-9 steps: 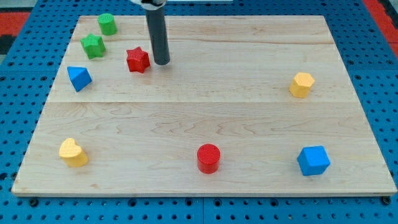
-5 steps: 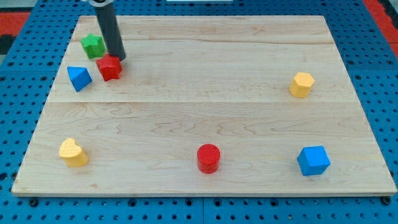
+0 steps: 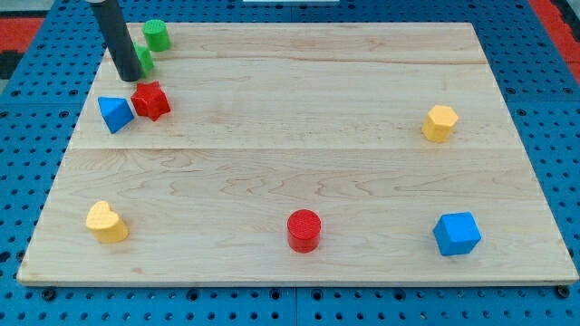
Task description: Place the stars in between the green circle and the blue triangle
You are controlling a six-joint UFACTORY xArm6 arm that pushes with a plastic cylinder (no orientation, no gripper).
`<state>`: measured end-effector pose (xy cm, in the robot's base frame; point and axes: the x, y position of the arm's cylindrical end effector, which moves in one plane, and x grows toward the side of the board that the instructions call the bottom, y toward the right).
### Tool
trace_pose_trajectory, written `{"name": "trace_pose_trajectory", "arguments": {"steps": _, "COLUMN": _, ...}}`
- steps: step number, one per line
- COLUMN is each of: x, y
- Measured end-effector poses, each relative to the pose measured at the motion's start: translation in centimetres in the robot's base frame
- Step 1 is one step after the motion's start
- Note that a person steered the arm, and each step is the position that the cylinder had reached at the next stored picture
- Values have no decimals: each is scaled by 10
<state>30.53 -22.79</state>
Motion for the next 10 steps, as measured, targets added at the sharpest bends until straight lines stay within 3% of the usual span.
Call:
{"name": "trace_pose_trajectory", "arguments": {"steps": 2, "x": 14, "y": 53}}
{"name": "trace_pose_trajectory", "arguments": {"steps": 4, "x": 73, "y": 120}}
{"name": "trace_pose_trajectory", "arguments": {"steps": 5, "x": 92, "y": 87}}
{"name": "trace_pose_trajectory", "arguments": {"steps": 7, "x": 79, "y": 37}}
{"name": "trace_pose_trajectory", "arguments": {"steps": 10, "x": 47, "y": 59}}
